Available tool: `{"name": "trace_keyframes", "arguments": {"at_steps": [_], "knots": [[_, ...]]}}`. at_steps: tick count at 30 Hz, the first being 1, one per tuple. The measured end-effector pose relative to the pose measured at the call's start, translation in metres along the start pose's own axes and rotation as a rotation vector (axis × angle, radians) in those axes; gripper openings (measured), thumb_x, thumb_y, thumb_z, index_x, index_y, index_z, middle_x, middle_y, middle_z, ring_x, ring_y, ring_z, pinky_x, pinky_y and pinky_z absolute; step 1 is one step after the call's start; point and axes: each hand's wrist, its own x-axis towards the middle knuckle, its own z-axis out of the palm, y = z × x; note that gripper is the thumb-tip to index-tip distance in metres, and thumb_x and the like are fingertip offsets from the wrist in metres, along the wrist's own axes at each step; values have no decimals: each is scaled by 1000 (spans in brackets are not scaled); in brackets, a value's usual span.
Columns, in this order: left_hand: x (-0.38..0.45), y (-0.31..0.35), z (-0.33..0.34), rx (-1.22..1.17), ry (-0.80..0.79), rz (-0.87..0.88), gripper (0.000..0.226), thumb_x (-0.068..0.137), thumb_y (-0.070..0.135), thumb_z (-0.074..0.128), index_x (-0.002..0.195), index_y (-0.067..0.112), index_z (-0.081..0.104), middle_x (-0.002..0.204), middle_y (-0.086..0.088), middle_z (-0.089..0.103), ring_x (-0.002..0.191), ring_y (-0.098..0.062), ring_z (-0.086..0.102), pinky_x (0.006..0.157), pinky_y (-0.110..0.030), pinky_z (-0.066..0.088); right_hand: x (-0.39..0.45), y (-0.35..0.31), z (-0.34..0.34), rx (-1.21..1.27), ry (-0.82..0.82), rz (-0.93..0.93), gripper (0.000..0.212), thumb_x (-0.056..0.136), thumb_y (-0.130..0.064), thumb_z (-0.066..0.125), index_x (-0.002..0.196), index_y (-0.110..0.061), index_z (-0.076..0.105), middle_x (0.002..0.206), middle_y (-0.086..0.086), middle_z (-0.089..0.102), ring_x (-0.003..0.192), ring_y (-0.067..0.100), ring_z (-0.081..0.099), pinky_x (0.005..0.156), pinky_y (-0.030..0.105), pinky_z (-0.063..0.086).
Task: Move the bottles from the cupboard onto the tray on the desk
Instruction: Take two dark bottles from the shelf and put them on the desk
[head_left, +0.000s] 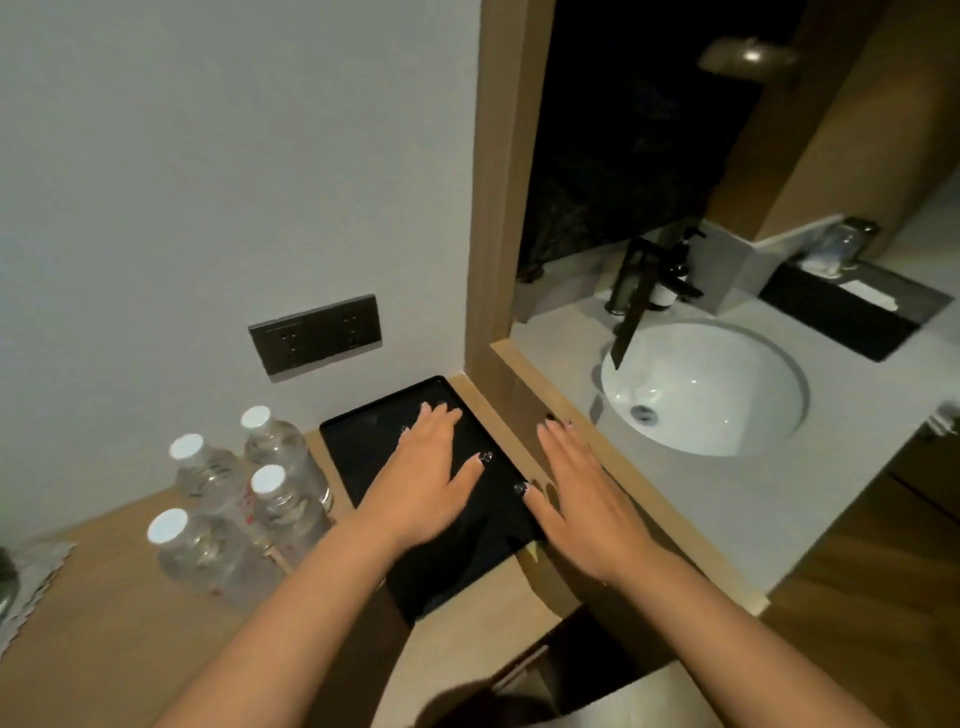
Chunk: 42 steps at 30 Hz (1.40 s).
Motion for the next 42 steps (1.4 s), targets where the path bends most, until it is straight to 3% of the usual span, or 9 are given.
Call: {"name": "trace_keyframes", "arguments": {"at_steps": [5, 9, 15, 24, 28, 42], "knots": [[14, 65, 44, 10, -104, 95, 66, 96, 40, 49, 152, 23, 17, 161, 2, 16, 148, -12, 4, 121, -36, 9, -36, 68, -25, -40, 24, 80, 72, 100, -48, 38, 156, -23, 1, 163, -6, -7, 148, 11, -12, 114, 28, -1], [26, 130, 91, 11, -164, 186, 62, 97, 37, 48, 151, 23, 21, 159, 2, 22, 147, -12, 14, 112, -24, 12, -65, 131, -55, -40, 28, 145, 69, 101, -46, 35, 155, -21, 0, 163, -3, -9, 148, 14, -14, 118, 32, 2], [50, 239, 166, 252, -189, 295, 68, 98, 47, 40, 154, 17, 12, 162, -2, 9, 149, -16, 4, 116, -30, 9, -111, 235, -118, -152, 24, 203, 69, 102, -44, 33, 155, -15, -1, 163, 5, -8, 149, 20, -12, 117, 32, -4], [88, 376, 254, 378, -321, 504, 67, 100, 45, 35, 154, 13, 11, 162, -6, 9, 150, -18, 0, 119, -34, 9, -171, 372, -209, -230, -10, 433, 67, 100, -40, 42, 152, -7, 16, 159, 11, 17, 148, 30, 9, 119, 39, 16], [105, 415, 284, 392, -373, 592, 66, 99, 44, 39, 152, 13, 15, 161, -6, 15, 149, -19, 5, 118, -34, 12, -176, 417, -231, -242, 1, 543, 62, 99, -38, 44, 148, -5, 25, 153, 13, 28, 143, 31, 20, 117, 41, 23], [266, 510, 378, 337, -551, 670, 69, 98, 43, 43, 154, 16, 12, 162, -3, 13, 149, -18, 5, 120, -40, 19, -110, 563, -278, -214, -4, 758, 62, 99, -43, 45, 146, -7, 28, 152, 11, 29, 145, 29, 18, 115, 41, 25]]}}
